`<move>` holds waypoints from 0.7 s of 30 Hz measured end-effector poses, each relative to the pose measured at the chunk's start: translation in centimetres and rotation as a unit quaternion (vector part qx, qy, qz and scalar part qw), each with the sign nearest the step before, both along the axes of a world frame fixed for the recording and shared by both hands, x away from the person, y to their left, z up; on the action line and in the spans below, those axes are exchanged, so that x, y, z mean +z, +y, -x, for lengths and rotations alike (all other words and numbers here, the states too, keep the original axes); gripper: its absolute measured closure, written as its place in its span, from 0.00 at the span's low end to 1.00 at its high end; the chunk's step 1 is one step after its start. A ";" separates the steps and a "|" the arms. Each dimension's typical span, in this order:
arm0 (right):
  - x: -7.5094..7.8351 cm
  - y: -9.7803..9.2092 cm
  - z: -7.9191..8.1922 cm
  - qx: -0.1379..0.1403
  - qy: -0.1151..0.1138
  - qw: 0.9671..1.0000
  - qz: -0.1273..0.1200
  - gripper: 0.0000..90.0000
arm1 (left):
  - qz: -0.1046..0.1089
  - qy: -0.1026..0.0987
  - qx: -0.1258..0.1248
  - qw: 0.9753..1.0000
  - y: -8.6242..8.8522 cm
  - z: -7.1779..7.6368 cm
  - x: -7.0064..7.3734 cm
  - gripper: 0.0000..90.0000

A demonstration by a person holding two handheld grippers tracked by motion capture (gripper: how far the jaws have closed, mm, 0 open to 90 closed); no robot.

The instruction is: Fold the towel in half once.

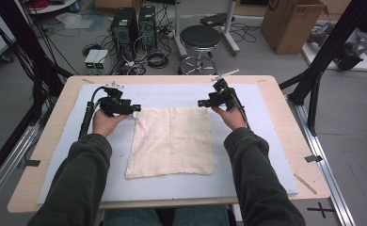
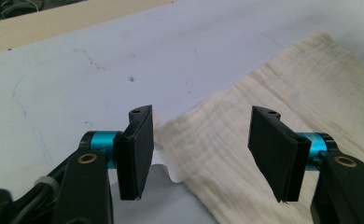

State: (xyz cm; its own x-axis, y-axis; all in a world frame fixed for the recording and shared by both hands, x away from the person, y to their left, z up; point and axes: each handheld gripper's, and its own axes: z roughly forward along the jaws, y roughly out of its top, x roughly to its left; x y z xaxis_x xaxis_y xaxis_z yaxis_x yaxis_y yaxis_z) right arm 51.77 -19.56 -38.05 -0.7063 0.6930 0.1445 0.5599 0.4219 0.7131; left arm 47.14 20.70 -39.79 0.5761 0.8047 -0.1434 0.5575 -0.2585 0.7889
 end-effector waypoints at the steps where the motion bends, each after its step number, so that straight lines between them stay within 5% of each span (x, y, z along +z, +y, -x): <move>1: -0.2 0.0 -0.1 0.000 0.004 1.000 0.001 0.32 | -0.002 0.001 0.000 1.000 0.0 -0.1 -0.2 0.45; 12: -2.0 -0.2 -1.1 -0.015 0.024 0.999 0.021 0.40 | -0.012 0.013 0.020 1.000 -0.5 -1.1 -1.9 0.51; 21: -3.5 0.4 -1.5 -0.020 0.043 0.998 0.041 0.51 | -0.016 0.040 0.024 0.999 -0.9 -1.5 -3.2 0.58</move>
